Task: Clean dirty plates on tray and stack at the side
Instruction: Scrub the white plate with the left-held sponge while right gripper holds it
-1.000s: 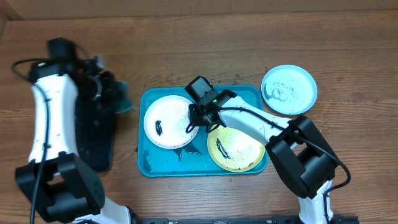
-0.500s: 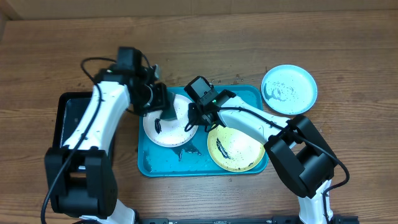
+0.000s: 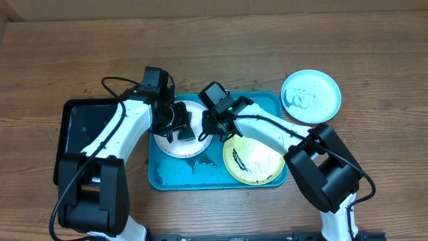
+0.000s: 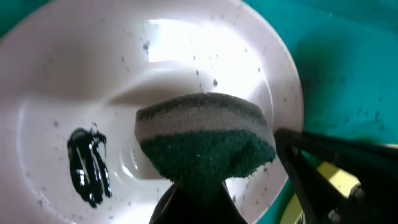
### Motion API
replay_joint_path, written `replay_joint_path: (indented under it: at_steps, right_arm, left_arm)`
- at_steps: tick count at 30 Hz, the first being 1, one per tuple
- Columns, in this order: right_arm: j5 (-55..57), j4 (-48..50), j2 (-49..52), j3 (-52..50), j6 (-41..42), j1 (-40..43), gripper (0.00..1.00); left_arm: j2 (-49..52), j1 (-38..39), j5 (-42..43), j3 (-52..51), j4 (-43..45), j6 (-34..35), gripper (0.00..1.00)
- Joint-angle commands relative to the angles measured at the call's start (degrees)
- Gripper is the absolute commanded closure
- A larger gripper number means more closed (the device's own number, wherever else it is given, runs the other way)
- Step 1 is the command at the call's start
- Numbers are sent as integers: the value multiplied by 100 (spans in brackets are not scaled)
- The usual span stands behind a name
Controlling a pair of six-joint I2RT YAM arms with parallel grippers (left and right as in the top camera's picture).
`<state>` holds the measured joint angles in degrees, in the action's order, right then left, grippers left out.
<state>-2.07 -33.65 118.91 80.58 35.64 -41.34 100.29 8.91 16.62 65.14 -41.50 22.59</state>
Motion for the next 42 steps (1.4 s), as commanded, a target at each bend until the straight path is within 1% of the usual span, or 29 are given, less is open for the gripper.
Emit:
replay_joint_path:
  at_steps: [1,6,10,13,21,23,26,29,31,33,34,37,39,40,42]
  right_arm:
    - [155,9,166,85,39,-4,96]
    - [155,-9,166,85,37,-4,96]
    - [157,-17,166,85,37,-4,96]
    - [160,-50,166,85,37,-4,96]
    - [162,-59,166,85,35,-4,96]
    - [162,-59,166,85,35,-4,96]
    - [245,-96,166,85,39,-4,96]
    - [262,-118,166,85,37,-4,96]
    - [262,-116,164,85,37,-4,96]
    - [262,-114,166,85,37,-4,96]
    - [262,-114,166,85,37,-4,96]
    - [262,-109,166,85,39,-4,96]
    - [262,-109,164,85,37,-4,96]
    - [262,-109,166,85,39,-4,96]
    - [262,-103,166,85,37,-4,96]
  left_arm:
    - [175,-20,-103,-35,177,251,96]
    - [673,-20,271,-35,302,273,96]
    - [1078,-26,-28,-35,227,177,96]
    - [1158,-44,-693,-33,17,184,96]
    - [1130,-192,-3095,225,-793,240,96]
    - [1130,-203,-3528,365,-975,315,96]
    - [1130,-203,-3915,708,-1237,321,96]
    - [1130,-203,-3945,1051,-1421,319,96]
    - [1130,-195,-3805,1309,-1565,317,96]
    - [1130,-179,-3410,1565,-1690,251,96]
    - [1130,-175,-3021,1676,-1696,72,96]
    - [1130,-175,-1257,1864,-1541,-852,96]
    - [1137,-175,-157,1856,-1412,-1263,96]
    - [1154,-175,129,1836,-1375,-1279,96]
    - [1182,-173,415,1762,-1300,-1272,96]
